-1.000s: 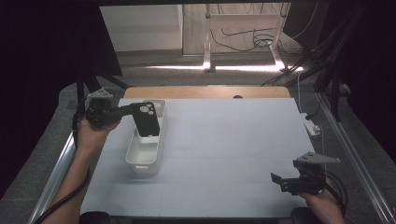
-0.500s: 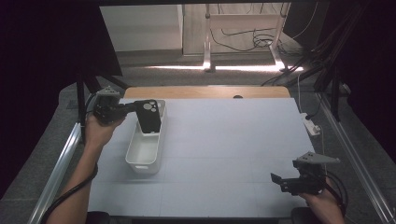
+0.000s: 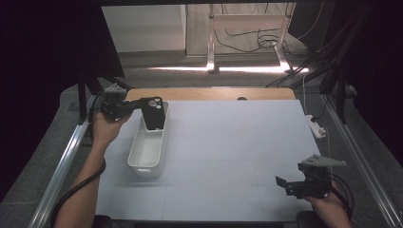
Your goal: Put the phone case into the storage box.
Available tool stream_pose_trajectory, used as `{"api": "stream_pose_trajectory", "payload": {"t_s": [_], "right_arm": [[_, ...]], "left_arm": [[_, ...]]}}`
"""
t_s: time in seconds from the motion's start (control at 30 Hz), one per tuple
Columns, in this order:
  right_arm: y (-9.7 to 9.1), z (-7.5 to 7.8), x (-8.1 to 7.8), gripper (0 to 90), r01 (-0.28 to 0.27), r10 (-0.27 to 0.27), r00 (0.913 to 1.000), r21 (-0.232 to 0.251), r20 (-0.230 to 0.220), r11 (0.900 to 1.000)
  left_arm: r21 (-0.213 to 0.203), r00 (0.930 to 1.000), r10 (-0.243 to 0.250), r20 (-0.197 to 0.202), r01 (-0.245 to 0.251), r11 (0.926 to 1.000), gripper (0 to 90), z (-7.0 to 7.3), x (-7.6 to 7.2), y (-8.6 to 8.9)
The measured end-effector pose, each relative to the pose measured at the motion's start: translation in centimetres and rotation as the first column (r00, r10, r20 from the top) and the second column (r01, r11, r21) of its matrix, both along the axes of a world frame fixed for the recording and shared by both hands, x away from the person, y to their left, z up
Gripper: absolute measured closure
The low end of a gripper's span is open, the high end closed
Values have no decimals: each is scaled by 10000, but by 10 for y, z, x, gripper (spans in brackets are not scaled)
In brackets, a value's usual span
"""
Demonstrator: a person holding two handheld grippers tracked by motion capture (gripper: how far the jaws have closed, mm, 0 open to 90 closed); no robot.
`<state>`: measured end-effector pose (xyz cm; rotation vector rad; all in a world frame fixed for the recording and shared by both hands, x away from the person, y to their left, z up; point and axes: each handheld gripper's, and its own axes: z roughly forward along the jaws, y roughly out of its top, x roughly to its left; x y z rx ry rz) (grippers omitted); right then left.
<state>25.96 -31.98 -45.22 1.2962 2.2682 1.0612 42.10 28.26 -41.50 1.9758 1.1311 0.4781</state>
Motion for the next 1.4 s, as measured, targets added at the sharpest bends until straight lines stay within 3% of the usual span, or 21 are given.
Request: {"api": "stream_pose_trajectory", "payload": {"t_s": [0.83, 1.2, 1.4], "right_arm": [[0, 0, 0, 0, -22, 22, 10000, 38, -40, 10000], [0, 0, 0, 0, -42, 42, 10000, 51, -62, 10000], [-1, 0, 0, 0, -36, 37, 10000, 60, -52, 10000]], "left_arm": [[30, 9985, 413, 349, -415, 9991, 844, -12, 31, -3], [173, 9964, 515, 681, -528, 9985, 844, -18, 38, -3], [198, 9947, 335, 971, -356, 9992, 844, -21, 40, -3]]}}
